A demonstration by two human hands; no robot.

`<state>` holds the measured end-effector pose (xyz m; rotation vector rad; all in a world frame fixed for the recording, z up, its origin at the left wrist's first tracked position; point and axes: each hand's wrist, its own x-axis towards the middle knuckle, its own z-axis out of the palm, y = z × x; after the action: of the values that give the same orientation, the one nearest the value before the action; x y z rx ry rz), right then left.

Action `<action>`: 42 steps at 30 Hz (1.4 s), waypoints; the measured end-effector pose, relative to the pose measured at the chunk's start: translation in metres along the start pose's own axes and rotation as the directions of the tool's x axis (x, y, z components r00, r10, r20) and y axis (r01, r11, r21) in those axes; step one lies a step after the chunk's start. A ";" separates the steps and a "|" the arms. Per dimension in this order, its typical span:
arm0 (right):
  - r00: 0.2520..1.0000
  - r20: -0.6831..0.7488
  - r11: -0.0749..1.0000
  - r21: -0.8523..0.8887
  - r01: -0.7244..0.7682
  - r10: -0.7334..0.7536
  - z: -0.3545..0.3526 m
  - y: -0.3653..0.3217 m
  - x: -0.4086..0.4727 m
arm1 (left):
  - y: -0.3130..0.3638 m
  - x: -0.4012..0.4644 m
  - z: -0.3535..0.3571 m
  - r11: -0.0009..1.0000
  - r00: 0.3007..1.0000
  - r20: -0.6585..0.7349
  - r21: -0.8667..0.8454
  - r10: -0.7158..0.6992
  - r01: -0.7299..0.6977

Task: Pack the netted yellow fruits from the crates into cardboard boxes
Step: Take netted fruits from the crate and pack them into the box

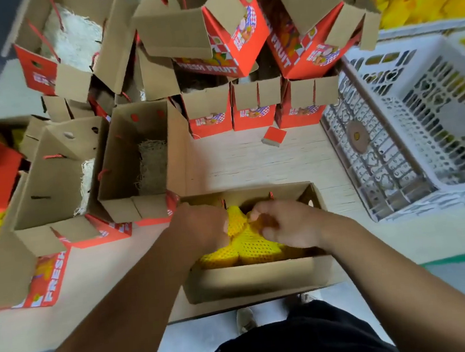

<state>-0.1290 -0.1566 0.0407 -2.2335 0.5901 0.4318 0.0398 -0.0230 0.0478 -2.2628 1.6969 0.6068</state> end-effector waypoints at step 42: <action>0.437 -0.899 0.983 0.073 0.171 -0.009 -0.317 0.479 -0.271 | 0.606 0.315 -0.196 -0.386 0.993 -0.036 -0.923 0.114 0.011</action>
<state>-0.5751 -0.6063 0.0875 -2.1800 0.9796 -0.9603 -0.4296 -0.5531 0.1038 -2.6145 0.9486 3.3323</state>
